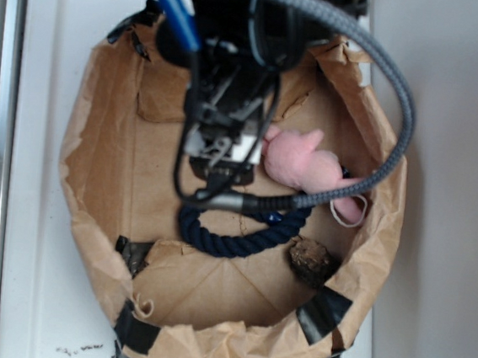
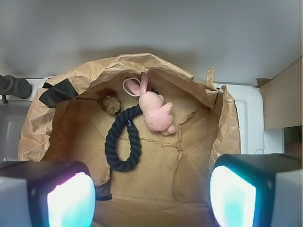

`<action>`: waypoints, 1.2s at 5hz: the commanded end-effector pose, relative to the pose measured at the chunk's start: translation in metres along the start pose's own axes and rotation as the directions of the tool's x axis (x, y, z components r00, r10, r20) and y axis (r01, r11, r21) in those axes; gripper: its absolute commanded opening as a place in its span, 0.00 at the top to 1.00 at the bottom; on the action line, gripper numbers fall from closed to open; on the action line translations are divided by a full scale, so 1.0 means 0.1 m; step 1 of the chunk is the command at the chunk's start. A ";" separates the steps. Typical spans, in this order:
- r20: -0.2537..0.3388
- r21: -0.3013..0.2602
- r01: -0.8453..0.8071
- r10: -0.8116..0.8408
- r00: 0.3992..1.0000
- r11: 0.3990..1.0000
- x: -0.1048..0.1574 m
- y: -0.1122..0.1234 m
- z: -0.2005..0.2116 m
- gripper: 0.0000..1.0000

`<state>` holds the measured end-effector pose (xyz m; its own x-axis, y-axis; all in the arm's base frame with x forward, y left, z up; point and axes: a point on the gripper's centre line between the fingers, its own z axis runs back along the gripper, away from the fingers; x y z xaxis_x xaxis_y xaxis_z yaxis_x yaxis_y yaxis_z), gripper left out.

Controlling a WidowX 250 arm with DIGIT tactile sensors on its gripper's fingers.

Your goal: Grab the pink bunny.

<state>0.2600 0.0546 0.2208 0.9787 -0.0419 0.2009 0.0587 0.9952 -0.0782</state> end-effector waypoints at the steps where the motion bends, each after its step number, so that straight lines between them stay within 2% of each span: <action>1: 0.108 0.068 -0.012 0.004 0.994 0.998 -0.02 -0.18 0.04 0.00; 2: 0.087 0.077 0.007 -0.014 0.996 0.997 -0.13 -0.29 -0.09 0.00; 3: 0.034 0.107 0.043 -0.047 0.998 0.993 -0.13 -0.35 -0.38 0.00; 4: -0.030 0.078 0.048 -0.045 0.999 0.996 0.14 -0.18 -0.61 0.00; 5: 0.016 0.111 0.028 -0.030 0.999 0.993 0.21 -0.06 -0.82 0.00; 6: 0.050 0.111 0.080 -0.086 0.995 0.991 -0.01 -0.11 -1.00 0.00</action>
<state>0.2684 0.0356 0.1014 0.9758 -0.1137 0.1866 0.1113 0.9935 0.0230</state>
